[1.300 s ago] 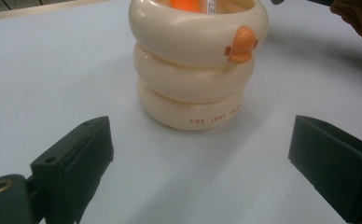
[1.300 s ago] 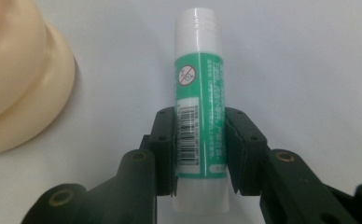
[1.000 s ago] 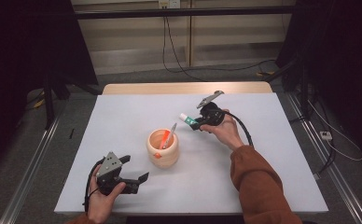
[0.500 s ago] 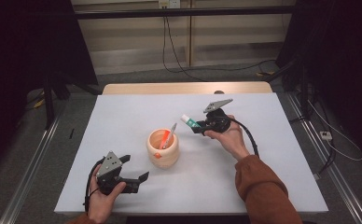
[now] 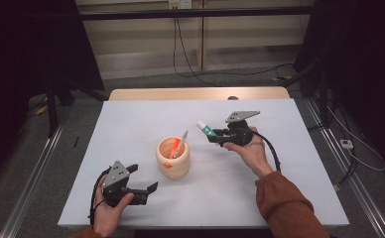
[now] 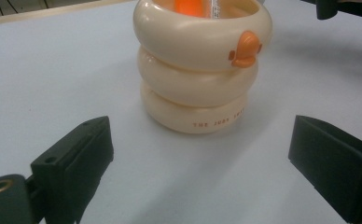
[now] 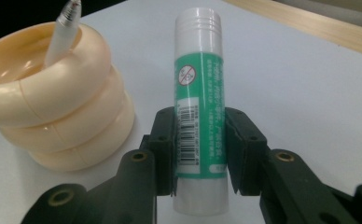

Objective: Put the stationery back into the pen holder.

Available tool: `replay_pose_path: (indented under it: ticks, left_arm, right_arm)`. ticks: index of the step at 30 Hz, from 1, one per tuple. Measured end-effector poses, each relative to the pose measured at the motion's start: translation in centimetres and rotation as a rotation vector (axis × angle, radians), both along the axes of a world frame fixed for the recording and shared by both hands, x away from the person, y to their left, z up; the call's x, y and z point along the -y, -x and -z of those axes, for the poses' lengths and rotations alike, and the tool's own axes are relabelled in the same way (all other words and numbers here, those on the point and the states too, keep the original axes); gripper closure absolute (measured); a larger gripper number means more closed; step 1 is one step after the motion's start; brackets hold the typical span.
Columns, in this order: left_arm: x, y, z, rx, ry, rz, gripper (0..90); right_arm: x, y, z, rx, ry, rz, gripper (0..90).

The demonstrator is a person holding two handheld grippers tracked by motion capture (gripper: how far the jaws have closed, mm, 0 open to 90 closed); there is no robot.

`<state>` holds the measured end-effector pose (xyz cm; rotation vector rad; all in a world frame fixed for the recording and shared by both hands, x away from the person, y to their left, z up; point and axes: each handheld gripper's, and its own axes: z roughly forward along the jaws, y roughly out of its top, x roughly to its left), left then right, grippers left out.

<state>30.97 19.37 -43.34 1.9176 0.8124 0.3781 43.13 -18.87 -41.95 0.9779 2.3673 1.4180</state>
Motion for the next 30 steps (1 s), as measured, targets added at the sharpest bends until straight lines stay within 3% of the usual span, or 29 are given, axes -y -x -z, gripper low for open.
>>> replay_pose_path:
  ticks: [8,12,16,30]
  left_arm:
    - [0.0,0.0,-0.3,0.003,0.01,-0.004,6.4]
    - [0.1,-0.1,-0.2,0.006,0.001,-0.001,6.4]
    - [0.0,-0.1,-0.3,0.011,-0.001,-0.002,6.4]
    - [-0.2,-0.2,-0.1,0.008,0.006,-0.01,6.4]
  right_arm:
    - [0.3,1.9,0.0,0.036,-0.048,-0.006,67.2]
    - [0.4,2.6,-0.3,0.072,-0.108,0.0,67.3]
    - [0.1,3.2,-0.4,0.094,-0.138,-0.008,67.2]
    - [-1.3,4.4,-1.0,0.165,-0.237,-0.059,67.2]
